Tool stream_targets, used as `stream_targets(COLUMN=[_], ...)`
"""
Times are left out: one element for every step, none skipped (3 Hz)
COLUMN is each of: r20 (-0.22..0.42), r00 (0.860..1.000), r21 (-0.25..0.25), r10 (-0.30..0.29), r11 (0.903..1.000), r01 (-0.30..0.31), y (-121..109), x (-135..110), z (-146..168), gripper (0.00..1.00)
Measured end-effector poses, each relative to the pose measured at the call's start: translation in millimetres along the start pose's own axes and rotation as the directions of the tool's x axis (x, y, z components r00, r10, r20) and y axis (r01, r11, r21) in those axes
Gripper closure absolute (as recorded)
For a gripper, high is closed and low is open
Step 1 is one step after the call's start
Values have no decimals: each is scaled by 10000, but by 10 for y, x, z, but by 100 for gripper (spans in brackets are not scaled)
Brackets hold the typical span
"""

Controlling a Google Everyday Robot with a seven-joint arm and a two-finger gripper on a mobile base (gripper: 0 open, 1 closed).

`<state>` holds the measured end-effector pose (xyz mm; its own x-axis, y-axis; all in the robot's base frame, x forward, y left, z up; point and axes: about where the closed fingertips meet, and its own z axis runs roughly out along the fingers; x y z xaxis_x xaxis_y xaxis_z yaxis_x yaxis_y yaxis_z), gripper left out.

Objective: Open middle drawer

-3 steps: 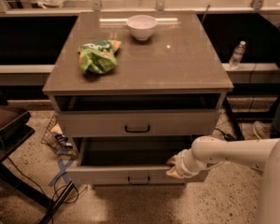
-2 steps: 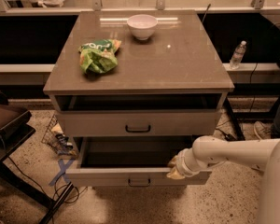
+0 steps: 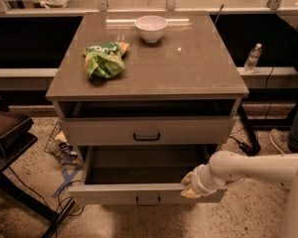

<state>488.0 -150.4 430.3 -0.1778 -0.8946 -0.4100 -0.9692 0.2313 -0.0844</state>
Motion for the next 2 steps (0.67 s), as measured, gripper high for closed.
stream_targets(r20=[1,-76], r00=[10000,9987], r21=[-1,-231], r10=[3,494], r11=[10000,9985], r01=[-3,-496], y=[-1,277], x=[-10,97], z=[-23,3], gripper=[100,100])
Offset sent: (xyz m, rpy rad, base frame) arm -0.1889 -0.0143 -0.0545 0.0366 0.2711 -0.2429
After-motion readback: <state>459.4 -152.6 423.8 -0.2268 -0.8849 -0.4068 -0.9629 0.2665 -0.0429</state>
